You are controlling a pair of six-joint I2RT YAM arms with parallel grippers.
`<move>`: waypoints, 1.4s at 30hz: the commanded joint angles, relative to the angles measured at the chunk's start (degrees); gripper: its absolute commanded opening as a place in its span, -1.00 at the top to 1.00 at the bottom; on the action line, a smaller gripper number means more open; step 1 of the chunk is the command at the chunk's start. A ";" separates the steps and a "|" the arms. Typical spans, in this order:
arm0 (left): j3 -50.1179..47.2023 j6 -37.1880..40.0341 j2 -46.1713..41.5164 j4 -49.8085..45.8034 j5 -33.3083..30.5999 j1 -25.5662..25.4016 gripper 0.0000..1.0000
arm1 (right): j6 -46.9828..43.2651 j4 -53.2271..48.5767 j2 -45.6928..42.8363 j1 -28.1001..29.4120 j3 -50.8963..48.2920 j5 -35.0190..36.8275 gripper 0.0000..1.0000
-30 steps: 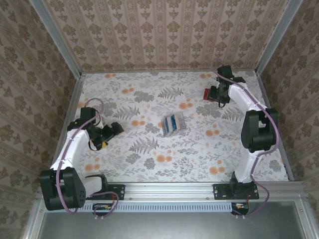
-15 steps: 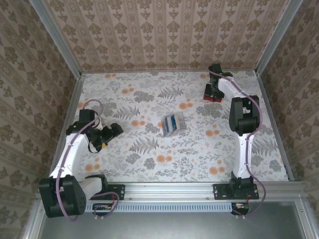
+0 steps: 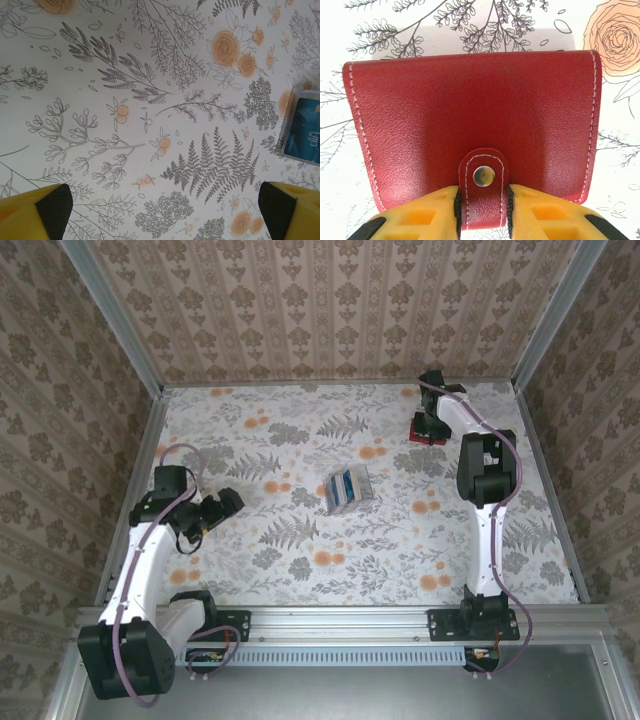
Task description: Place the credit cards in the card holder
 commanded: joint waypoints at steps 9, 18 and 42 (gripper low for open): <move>-0.50 -0.43 2.01 0.24 0.68 -0.42 -1.00 | 0.60 5.30 -16.08 0.15 -14.48 -0.29 0.49; -0.76 -0.89 2.02 0.24 -0.19 -1.16 -1.00 | 4.65 7.05 -32.90 6.59 -37.91 -0.89 0.50; 9.41 -5.03 13.99 14.51 33.75 -25.60 -0.95 | -8.70 21.22 -70.62 32.40 -62.52 -26.88 0.58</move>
